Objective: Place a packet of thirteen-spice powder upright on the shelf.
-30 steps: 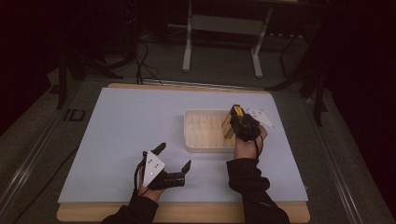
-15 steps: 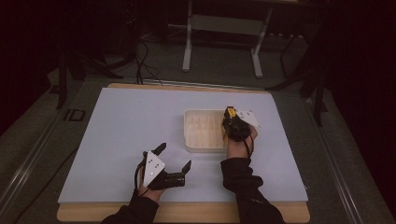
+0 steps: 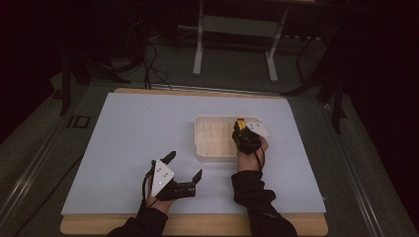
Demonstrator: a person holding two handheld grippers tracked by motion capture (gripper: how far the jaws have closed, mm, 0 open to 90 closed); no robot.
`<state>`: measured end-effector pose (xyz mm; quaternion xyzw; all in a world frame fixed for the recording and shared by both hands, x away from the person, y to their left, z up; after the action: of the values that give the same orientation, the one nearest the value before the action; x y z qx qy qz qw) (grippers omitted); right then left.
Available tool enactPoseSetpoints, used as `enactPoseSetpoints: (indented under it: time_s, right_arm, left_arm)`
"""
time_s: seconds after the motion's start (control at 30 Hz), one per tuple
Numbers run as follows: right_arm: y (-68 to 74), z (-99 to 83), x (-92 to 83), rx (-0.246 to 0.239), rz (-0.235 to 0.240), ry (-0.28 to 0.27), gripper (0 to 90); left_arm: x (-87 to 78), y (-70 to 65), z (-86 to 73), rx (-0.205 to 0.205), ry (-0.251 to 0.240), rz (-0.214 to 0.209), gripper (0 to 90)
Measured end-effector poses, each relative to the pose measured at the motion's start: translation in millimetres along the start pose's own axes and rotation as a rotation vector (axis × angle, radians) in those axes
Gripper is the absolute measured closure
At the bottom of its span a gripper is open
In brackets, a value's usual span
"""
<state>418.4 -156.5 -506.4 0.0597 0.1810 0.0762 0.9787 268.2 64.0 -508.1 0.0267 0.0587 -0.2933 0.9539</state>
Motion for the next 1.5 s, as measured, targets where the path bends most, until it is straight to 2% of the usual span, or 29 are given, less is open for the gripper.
enactPoseSetpoints:
  time_s: [0.17,0.27,0.4,0.5,0.6,0.67,0.77,0.93,0.97,1.07,1.13,1.27,1.33,1.5]
  right_arm:
    - [0.6,-0.6,-1.5,-0.003,0.006,0.009,63.8]
    - [-0.8,2.1,-0.3,-0.006,0.031,0.032,60.5]
    - [-2.7,9.2,-2.2,-0.04,0.061,0.031,51.2]
    - [-4.0,15.7,-3.6,-0.061,0.096,0.053,43.8]
    - [-5.0,21.9,-4.4,-0.053,0.151,0.094,36.8]
    - [-5.7,25.2,-4.1,-0.051,0.19,0.115,28.6]
    - [-6.5,29.1,-6.4,-0.037,0.247,0.123,22.3]
    - [-7.9,33.7,-12.3,-0.053,0.327,0.13,13.1]
    - [-8.7,34.5,-13.5,-0.048,0.348,0.135,12.7]
    - [-10.8,36.1,-16.6,-0.057,0.345,0.127,12.9]
    - [-15.4,37.5,-22.1,-0.069,0.372,0.138,11.0]
    - [-20.6,36.3,-27.8,-0.077,0.397,0.161,11.1]
    - [-23.6,35.1,-31.9,-0.089,0.392,0.158,13.7]
    - [-30.0,34.0,-44.3,-0.125,0.401,0.151,13.3]
  left_arm:
    - [0.2,0.0,0.1,0.002,0.002,0.0,0.7]
    - [0.2,0.6,0.0,-0.002,0.002,-0.001,0.7]
    - [-0.1,1.3,-0.1,-0.005,0.003,0.0,0.6]
    - [-0.6,0.9,-0.4,-0.003,0.006,-0.003,0.6]
    - [-0.6,1.0,-0.4,0.0,0.007,-0.002,0.6]
    - [-0.6,1.4,-0.4,0.002,0.007,0.0,0.6]
    - [-0.5,1.7,-0.3,0.002,0.007,0.001,0.7]
    - [0.5,1.5,-0.7,0.002,0.005,0.001,0.6]
    - [0.6,1.5,-0.7,0.003,0.006,-0.001,0.7]
    - [0.8,1.3,-1.0,0.006,0.008,-0.003,0.7]
    - [1.4,1.4,-1.3,0.006,0.009,-0.003,0.7]
    - [0.9,1.4,-1.1,0.006,0.01,-0.006,0.7]
    - [0.6,1.5,-1.2,0.002,0.011,-0.006,0.7]
    - [0.6,2.9,-1.1,-0.002,0.009,-0.002,0.7]
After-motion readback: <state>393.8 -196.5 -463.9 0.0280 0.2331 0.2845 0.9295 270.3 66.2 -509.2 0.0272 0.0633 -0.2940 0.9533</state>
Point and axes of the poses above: each handheld gripper's, and its own axes: x roughly forward along the jaws, z roughly out of its top, y roughly to its left, the point moved 4 cm from there along x, roughly forward along the jaws, and after that the axes turned 4 degrees about x, right-handed, at the moved point
